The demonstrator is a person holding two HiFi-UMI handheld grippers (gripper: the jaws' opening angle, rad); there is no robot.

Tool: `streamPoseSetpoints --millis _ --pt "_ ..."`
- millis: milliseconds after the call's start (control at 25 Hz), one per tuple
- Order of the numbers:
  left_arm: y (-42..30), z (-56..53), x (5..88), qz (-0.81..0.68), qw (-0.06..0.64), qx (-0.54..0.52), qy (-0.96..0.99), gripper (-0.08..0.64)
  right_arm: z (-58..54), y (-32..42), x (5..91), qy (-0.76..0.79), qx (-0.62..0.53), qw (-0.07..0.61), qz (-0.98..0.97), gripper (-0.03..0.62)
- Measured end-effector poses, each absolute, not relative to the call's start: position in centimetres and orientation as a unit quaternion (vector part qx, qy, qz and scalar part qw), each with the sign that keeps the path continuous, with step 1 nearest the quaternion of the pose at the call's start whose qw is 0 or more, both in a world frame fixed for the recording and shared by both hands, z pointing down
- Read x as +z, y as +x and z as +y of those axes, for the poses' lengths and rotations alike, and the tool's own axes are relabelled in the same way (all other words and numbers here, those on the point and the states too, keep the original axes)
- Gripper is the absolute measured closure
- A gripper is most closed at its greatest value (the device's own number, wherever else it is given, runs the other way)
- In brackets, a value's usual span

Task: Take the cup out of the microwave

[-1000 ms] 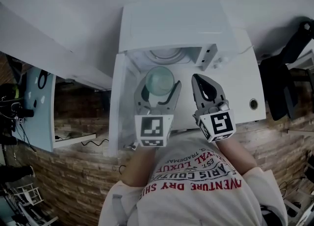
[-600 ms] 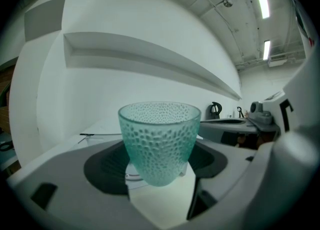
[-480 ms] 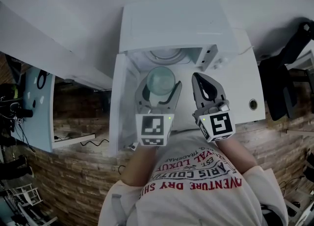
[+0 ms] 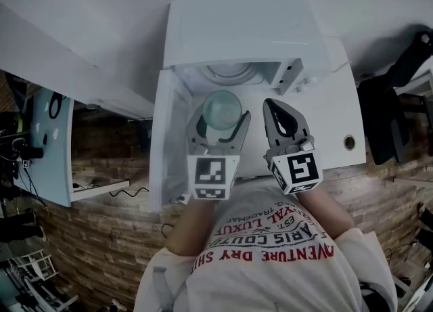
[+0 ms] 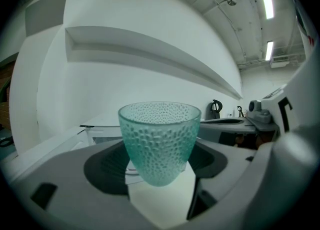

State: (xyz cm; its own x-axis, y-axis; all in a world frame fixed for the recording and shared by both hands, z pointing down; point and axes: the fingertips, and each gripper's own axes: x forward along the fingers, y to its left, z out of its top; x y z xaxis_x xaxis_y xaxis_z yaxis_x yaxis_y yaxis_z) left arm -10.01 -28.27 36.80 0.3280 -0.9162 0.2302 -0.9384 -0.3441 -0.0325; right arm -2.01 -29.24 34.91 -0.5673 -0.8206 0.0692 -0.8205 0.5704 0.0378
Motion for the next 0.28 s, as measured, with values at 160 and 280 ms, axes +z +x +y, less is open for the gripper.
streamPoseSetpoints --millis 160,280 --pt "-9.93 -28.59 37.3 -0.57 0.062 0.103 0.813 0.201 -29.45 -1.95 35.1 0.463 0.004 0.041 -0.885 0.583" --pt "-9.64 -28.76 37.68 -0.57 0.07 0.102 0.813 0.201 -29.58 -1.59 35.39 0.464 0.008 0.04 -0.885 0.582"
